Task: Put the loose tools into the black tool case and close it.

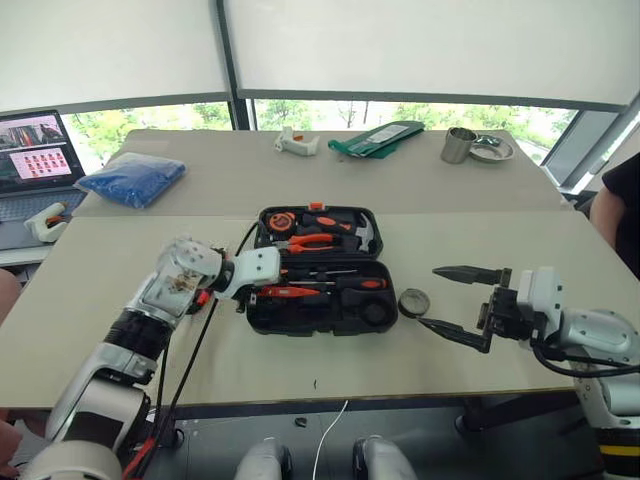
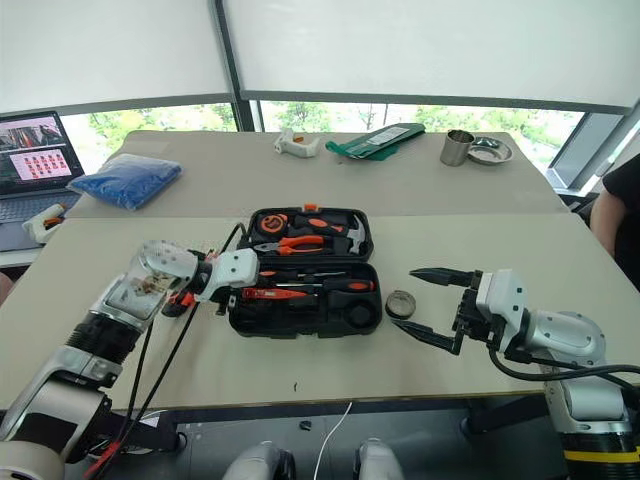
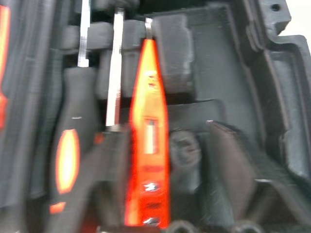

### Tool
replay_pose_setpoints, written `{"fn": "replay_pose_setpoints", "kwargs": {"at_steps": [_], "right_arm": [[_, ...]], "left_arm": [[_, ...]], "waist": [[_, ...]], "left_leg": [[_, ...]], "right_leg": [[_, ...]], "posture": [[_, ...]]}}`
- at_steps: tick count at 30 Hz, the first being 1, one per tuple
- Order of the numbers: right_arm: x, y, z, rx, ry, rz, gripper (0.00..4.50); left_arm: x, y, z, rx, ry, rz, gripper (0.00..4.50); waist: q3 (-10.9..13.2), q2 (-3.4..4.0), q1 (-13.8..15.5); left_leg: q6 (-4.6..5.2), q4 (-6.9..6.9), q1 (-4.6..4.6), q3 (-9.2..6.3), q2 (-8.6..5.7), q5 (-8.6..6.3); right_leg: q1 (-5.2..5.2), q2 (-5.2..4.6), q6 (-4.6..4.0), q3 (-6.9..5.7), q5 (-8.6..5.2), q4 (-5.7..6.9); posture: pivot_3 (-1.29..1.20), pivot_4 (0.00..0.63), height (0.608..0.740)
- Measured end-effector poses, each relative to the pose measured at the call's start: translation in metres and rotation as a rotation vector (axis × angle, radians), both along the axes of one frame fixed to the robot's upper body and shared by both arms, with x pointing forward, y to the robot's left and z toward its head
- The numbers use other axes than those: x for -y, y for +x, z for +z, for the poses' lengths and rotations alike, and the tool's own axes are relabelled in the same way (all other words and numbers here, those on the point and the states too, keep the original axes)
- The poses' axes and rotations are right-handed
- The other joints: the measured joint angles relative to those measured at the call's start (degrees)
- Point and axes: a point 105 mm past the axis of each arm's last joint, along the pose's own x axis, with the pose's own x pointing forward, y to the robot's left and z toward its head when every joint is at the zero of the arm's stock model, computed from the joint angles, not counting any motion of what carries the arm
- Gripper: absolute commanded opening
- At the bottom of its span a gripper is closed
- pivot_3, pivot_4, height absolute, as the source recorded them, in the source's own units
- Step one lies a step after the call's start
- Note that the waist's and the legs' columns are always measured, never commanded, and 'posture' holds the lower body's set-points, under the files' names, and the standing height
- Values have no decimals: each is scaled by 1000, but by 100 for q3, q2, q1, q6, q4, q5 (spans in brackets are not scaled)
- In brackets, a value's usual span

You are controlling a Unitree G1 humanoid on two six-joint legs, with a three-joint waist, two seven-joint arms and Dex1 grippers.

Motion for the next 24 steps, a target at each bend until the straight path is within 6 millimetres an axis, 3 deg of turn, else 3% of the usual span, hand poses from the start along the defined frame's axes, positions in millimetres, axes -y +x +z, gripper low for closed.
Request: {"fn": "replay_pose_setpoints", "kwargs": {"at_steps": [5, 7, 8, 9, 16, 17, 24], "right_arm": [[1, 0, -1, -6, 1, -4, 4500], [2, 0, -1, -6, 3, -7, 4500], [1, 1, -1, -4, 9, -12, 4500], [1, 1, -1, -3, 16, -16, 4500], [1, 1, -3, -7, 28, -31, 4500], [2, 1, -4, -9, 30, -36, 4500], [3, -2, -7, -17, 32, -56, 4500]], "left_arm": [[-1, 1, 37, 86, -177, -16, 3717], [-3, 3, 42, 104, -207, -7, 3717], [-2, 4, 43, 115, -224, 0, 3190], [0, 5, 42, 119, -238, 2, 2976], [1, 11, 21, 95, -247, 26, 259], [0, 12, 17, 87, -230, 33, 64], [5, 8, 3, 54, -186, 5, 64]], "waist": [[0, 0, 14], [0, 0, 12], [0, 0, 14], [0, 0, 16], [0, 0, 6], [0, 0, 5], [0, 0, 18]], "left_leg": [[0, 10, 0, -2, -2, 0], [0, 10, 4, -2, -2, 0], [0, 11, 5, -2, -2, 0], [-1, 12, 5, -2, -3, 1], [-1, 12, 4, -1, -4, 1], [-1, 12, 4, -1, -3, 1], [-1, 13, 2, -2, -4, 1]], "right_leg": [[4, -2, 1, 0, 1, 4], [7, -2, 2, 0, 1, 4], [8, -2, 2, 0, 1, 5], [10, -2, 2, 0, 1, 6], [8, 0, 2, 0, 2, 7], [8, 0, 2, 0, 2, 7], [8, -2, 2, 0, 2, 6]], "posture": [[0, 150, 740], [0, 150, 740], [0, 150, 740], [0, 150, 740], [0, 150, 740], [0, 150, 740], [0, 150, 740]]}}
